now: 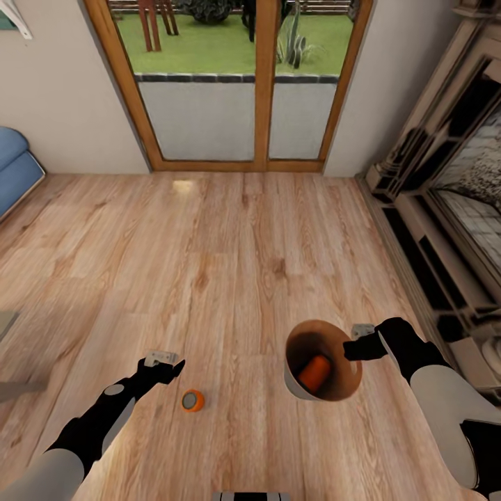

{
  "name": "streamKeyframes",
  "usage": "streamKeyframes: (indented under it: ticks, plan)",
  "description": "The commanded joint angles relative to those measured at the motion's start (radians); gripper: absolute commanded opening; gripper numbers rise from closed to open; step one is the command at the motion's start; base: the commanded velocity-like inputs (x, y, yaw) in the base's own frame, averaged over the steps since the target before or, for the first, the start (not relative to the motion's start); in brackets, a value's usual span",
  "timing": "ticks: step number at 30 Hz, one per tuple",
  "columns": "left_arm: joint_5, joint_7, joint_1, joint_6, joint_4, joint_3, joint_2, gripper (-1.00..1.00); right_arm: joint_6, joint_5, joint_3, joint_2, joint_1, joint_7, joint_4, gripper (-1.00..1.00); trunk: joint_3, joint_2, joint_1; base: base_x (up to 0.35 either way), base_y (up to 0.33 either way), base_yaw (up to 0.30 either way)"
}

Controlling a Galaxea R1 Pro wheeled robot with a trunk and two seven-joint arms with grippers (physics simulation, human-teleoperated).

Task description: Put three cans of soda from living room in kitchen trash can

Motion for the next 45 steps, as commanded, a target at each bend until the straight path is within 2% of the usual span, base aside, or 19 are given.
streamKeyframes:
  ticks: [1, 8, 10, 12, 13, 14, 18, 19, 21, 24, 28, 34, 39, 45]
  plan:
    - [0.0, 0.0, 0.0, -0.001, 0.0, 0.0, 0.0, 1.0, 0.009, -0.022, -0.001, 0.0, 0.0, 0.007, 0.001, -1.0, 0.0, 0.0, 0.0, 0.125, -0.031, 0.0]
    - [0.001, 0.001, -0.001, -0.015, 0.0, 0.0, -0.003, 1.0, 0.01, -0.021, -0.002, 0.0, 0.0, 0.005, 0.0, -1.0, 0.0, 0.0, 0.0, 0.042, -0.011, 0.0]
    - [0.001, 0.001, 0.0, -0.02, 0.003, 0.0, -0.006, 1.0, 0.01, -0.021, -0.005, -0.001, 0.0, 0.005, 0.0, -1.0, 0.0, 0.0, 0.0, 0.006, -0.002, 0.0]
    - [0.0, 0.003, -0.001, -0.053, 0.019, 0.0, -0.019, 1.0, 0.011, -0.021, -0.007, -0.001, 0.0, 0.006, -0.001, -1.0, 0.0, 0.0, 0.0, 0.003, -0.001, 0.0]
    - [0.0, 0.013, -0.001, -0.078, 0.032, 0.0, -0.028, 1.0, 0.016, -0.021, -0.006, -0.001, 0.0, 0.006, -0.001, -1.0, 0.0, 0.0, 0.0, 0.001, 0.0, 0.0]
    - [0.0, 0.048, -0.001, -0.112, 0.051, 0.0, -0.042, 1.0, 0.028, -0.02, -0.004, -0.001, -0.001, 0.008, -0.001, -1.0, -0.003, -0.007, 0.004, 0.0, 0.0, 0.0]
    - [0.0, 0.125, -0.001, -0.16, 0.097, 0.0, -0.052, 1.0, 0.128, -0.014, 0.003, 0.0, -0.007, 0.008, -0.001, -1.0, -0.016, -0.035, 0.019, 0.0, 0.0, 0.0]
    - [0.001, 0.143, -0.001, -0.186, 0.123, 0.0, -0.055, 1.0, 0.179, -0.012, 0.006, 0.0, -0.013, 0.008, -0.004, -1.0, -0.019, -0.042, 0.023, 0.0, 0.0, 0.0]
    - [0.004, 0.16, -0.001, -0.224, 0.166, 0.001, -0.062, 1.0, 0.226, -0.009, 0.009, 0.0, -0.033, 0.007, -0.02, -1.0, -0.025, -0.056, 0.031, 0.0, 0.0, 0.0]
    - [0.002, 0.173, -0.001, -0.275, 0.222, 0.005, -0.086, 1.0, 0.231, 0.006, 0.01, -0.004, -0.078, 0.005, -0.039, -1.0, -0.034, -0.077, 0.042, 0.0, 0.0, 0.0]
    - [0.003, 0.177, -0.001, -0.303, 0.274, 0.007, -0.097, 1.0, 0.231, 0.014, 0.01, -0.012, -0.116, 0.005, -0.046, -1.0, -0.047, -0.105, 0.057, 0.0, 0.0, 0.0]
    - [0.002, 0.178, -0.001, -0.332, 0.301, 0.004, -0.099, 1.0, 0.231, 0.017, 0.009, -0.009, -0.179, 0.005, -0.023, -1.0, -0.066, -0.147, 0.08, 0.0, 0.0, 0.0]
    - [0.002, 0.178, -0.001, -0.359, 0.303, 0.002, -0.1, 1.0, 0.231, 0.018, 0.011, -0.013, -0.247, 0.005, 0.087, -1.0, -0.088, -0.182, 0.1, 0.0, 0.0, 0.0]
    - [0.0, 0.178, -0.001, -0.363, 0.304, -0.001, -0.099, 1.0, 0.231, 0.019, 0.011, -0.014, -0.258, 0.005, 0.101, -1.0, -0.115, -0.224, 0.123, 0.0, 0.0, 0.0]
